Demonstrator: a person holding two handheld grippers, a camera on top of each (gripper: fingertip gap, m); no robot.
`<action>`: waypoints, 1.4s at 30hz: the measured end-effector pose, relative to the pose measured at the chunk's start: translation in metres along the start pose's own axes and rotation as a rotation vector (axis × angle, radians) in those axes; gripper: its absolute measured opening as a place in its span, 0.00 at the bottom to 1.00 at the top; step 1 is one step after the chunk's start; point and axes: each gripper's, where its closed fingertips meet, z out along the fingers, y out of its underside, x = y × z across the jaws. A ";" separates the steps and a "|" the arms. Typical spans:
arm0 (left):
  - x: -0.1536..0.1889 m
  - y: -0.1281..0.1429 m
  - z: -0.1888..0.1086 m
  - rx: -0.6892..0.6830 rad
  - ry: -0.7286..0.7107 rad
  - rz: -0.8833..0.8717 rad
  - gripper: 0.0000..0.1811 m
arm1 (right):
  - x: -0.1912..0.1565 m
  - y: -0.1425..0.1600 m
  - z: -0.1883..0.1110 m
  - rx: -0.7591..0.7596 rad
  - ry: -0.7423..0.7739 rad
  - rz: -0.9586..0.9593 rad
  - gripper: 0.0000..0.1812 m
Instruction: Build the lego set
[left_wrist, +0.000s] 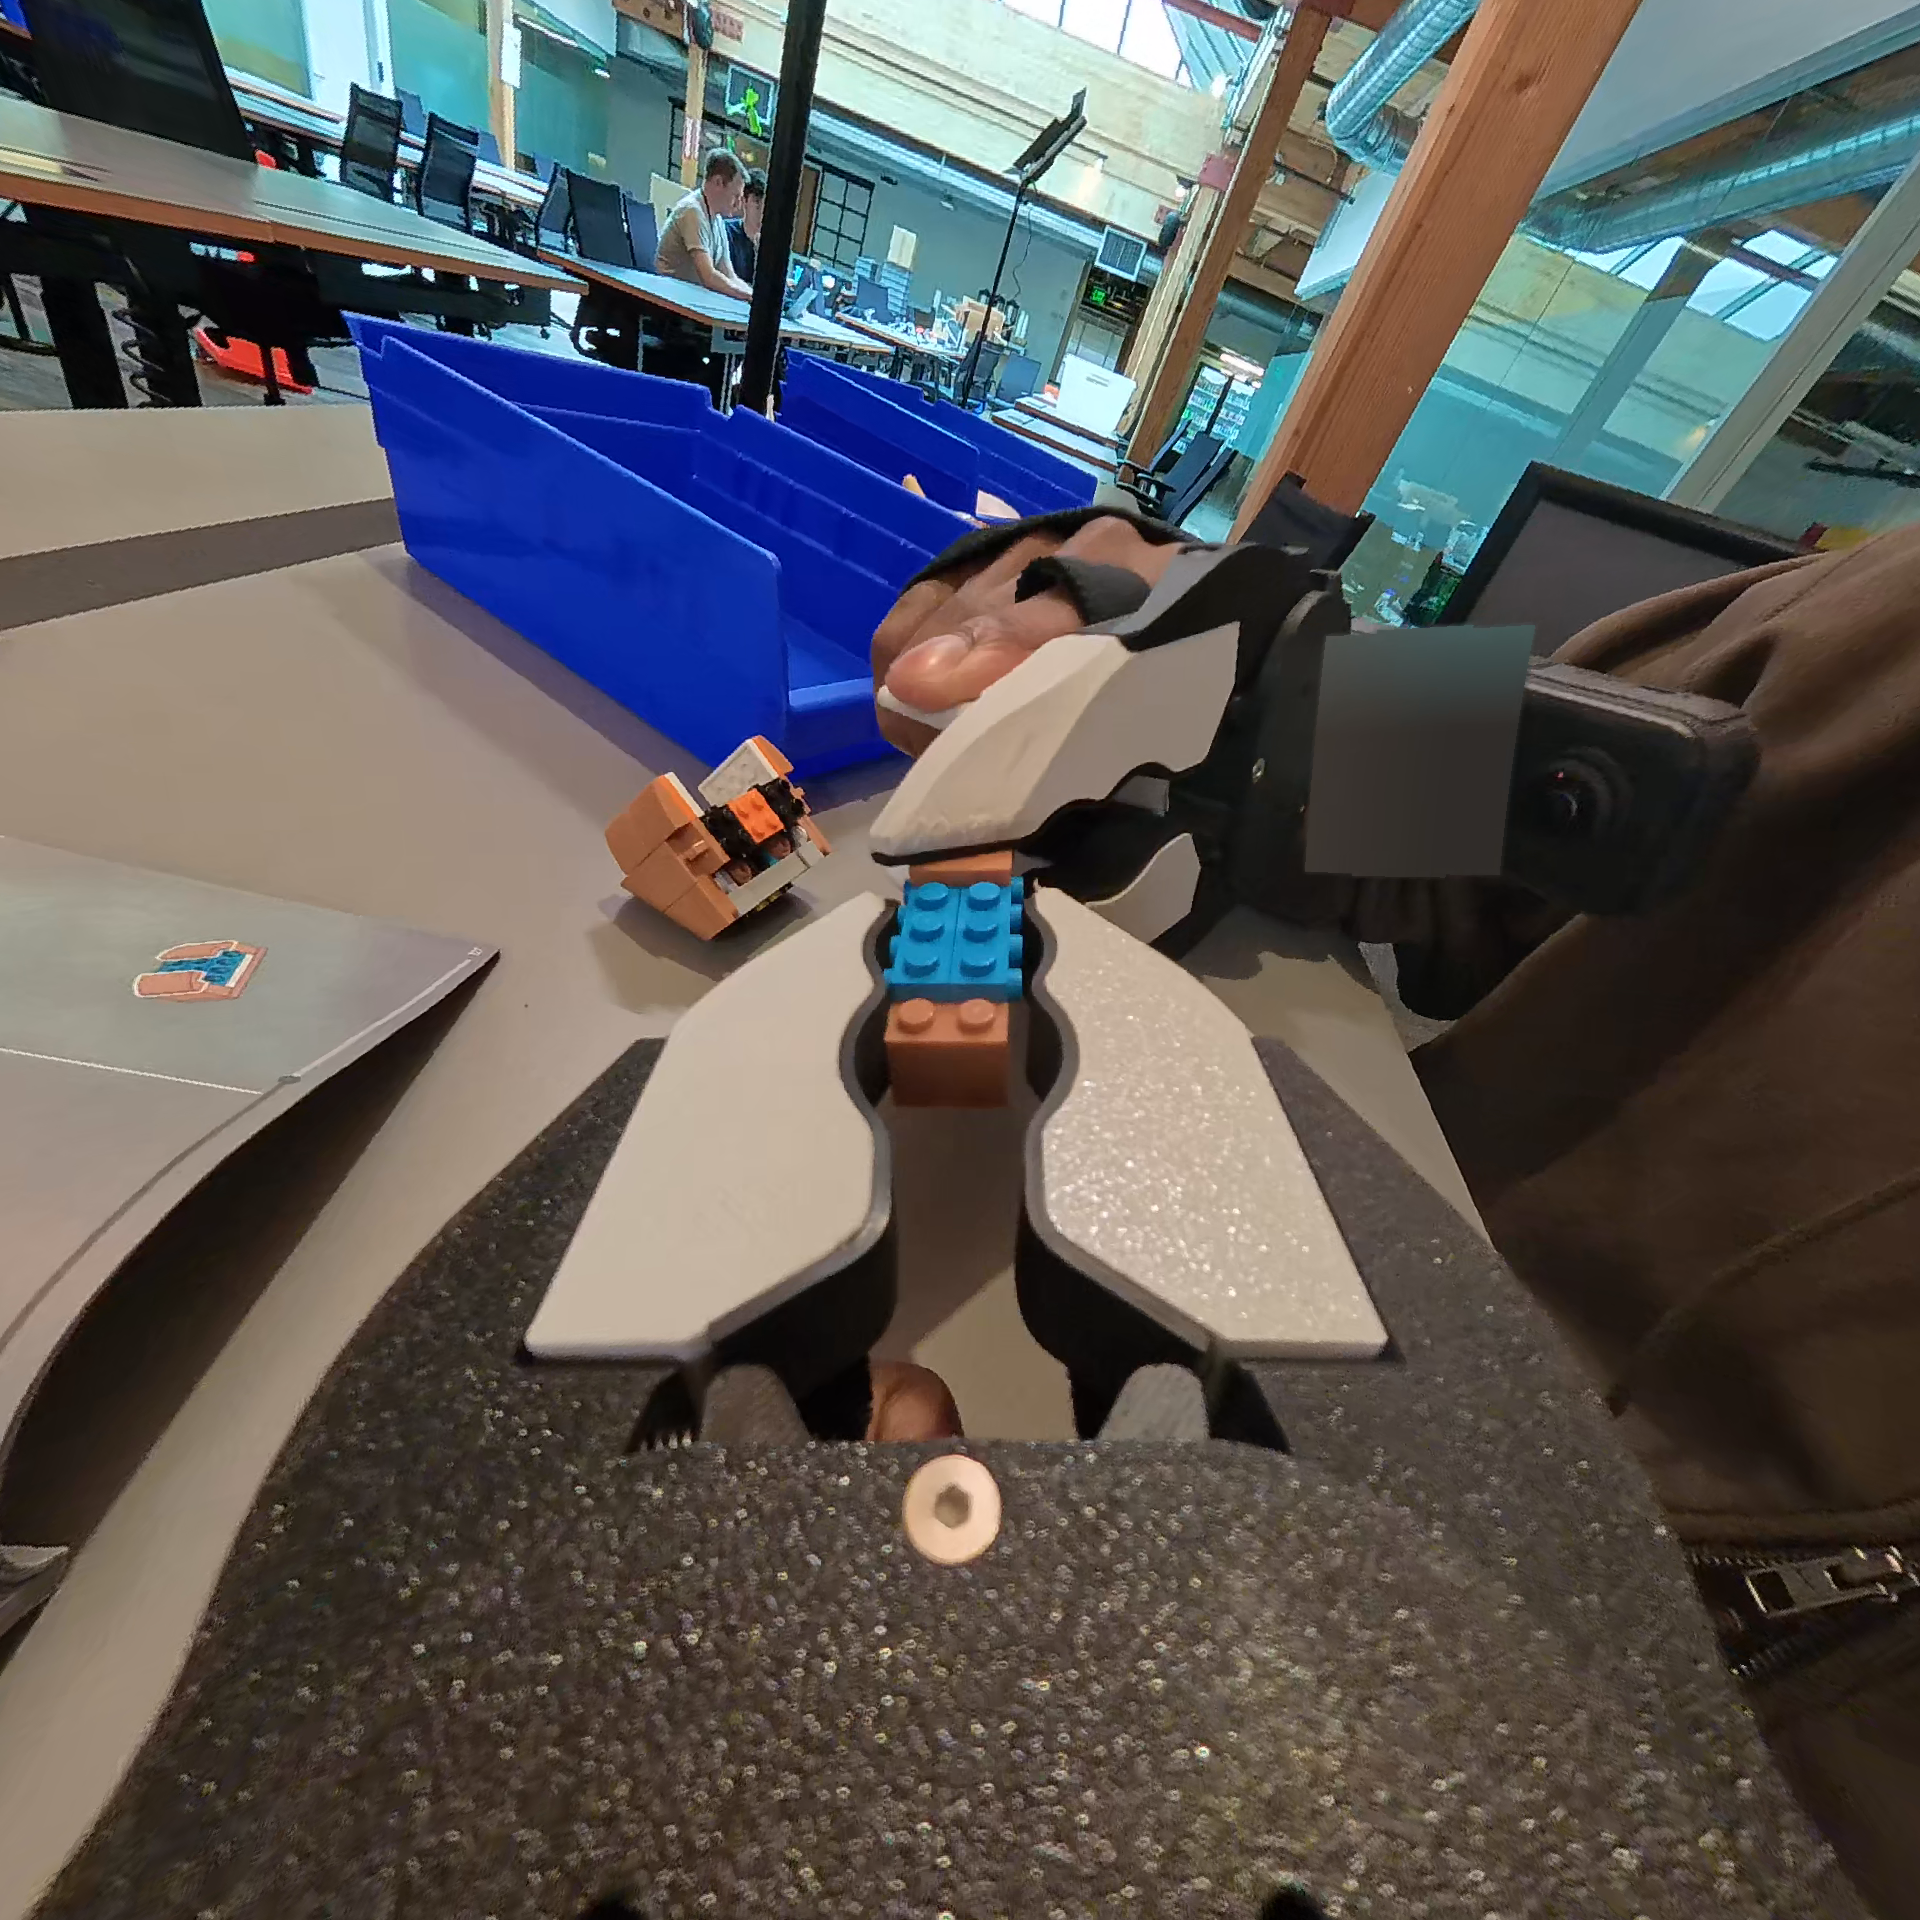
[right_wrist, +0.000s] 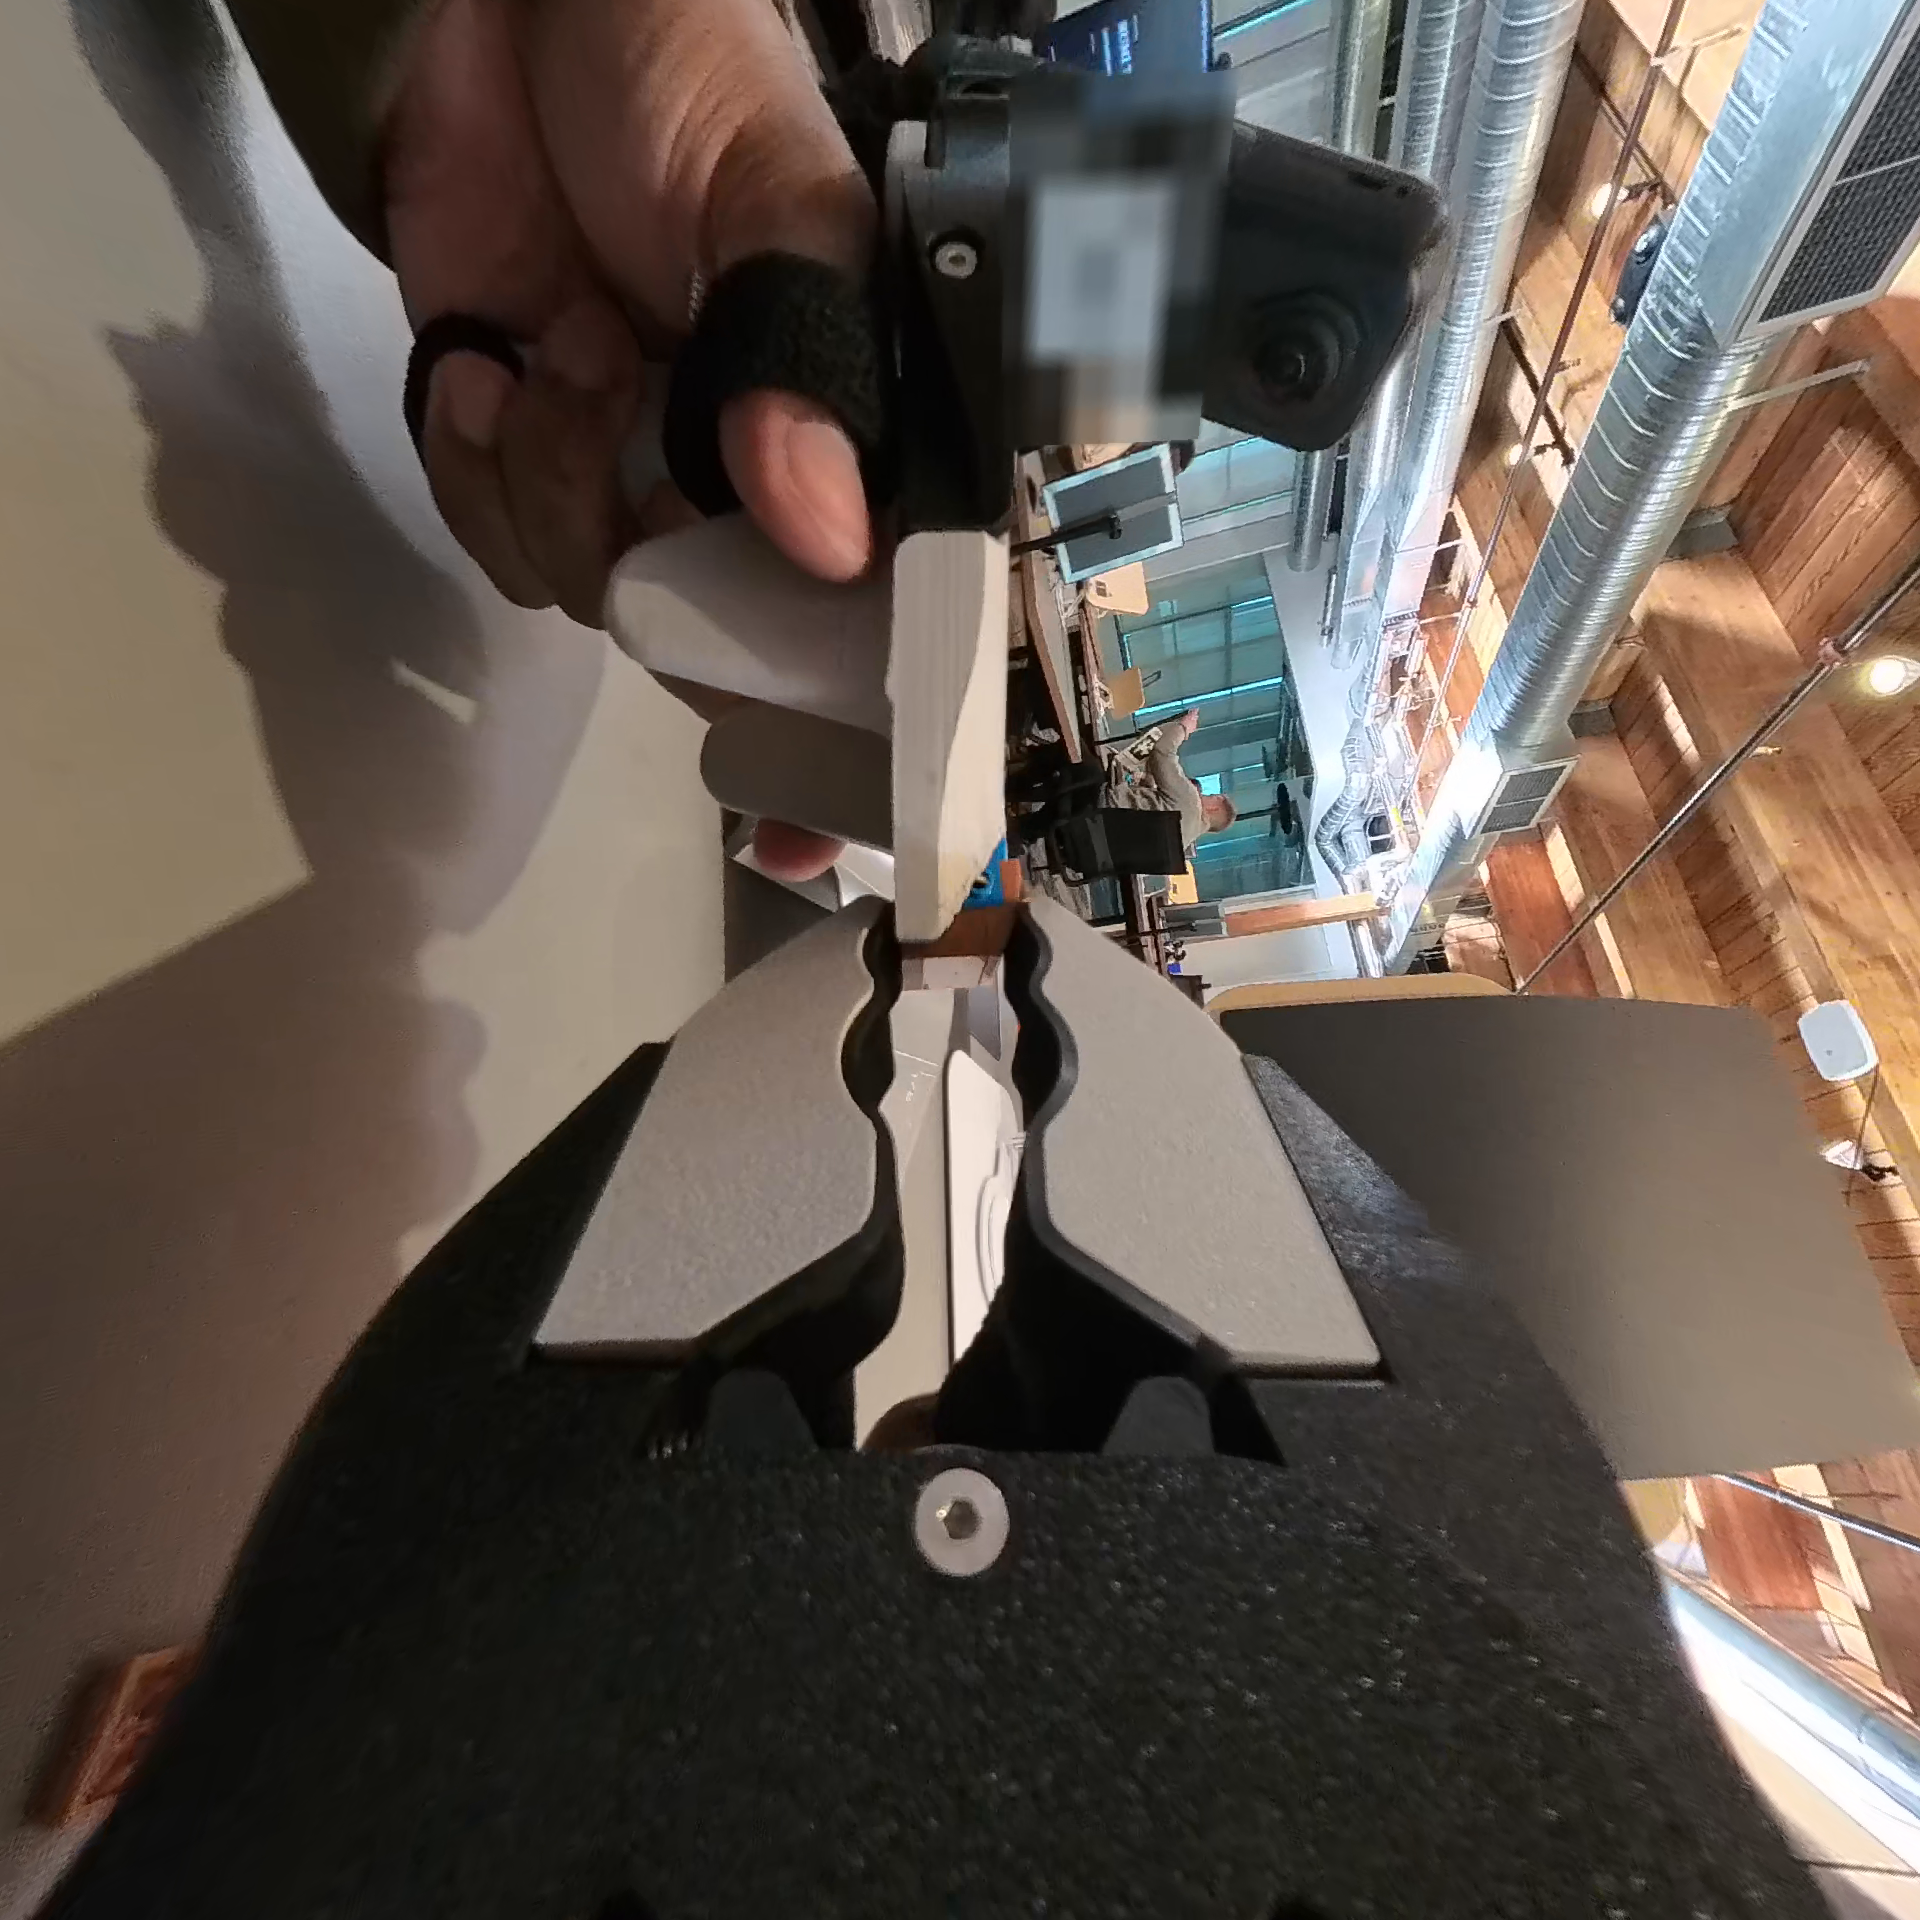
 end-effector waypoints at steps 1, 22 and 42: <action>-0.001 0.000 0.000 0.003 -0.002 0.000 0.12 | 0.000 0.000 0.001 0.004 0.002 0.001 0.11; 0.012 -0.002 -0.003 0.007 0.094 -0.007 0.12 | 0.001 -0.006 -0.004 0.074 0.009 0.043 0.10; -0.025 0.102 0.001 -0.688 -0.176 0.300 0.12 | -0.095 0.079 -0.113 -0.330 -0.590 0.629 0.14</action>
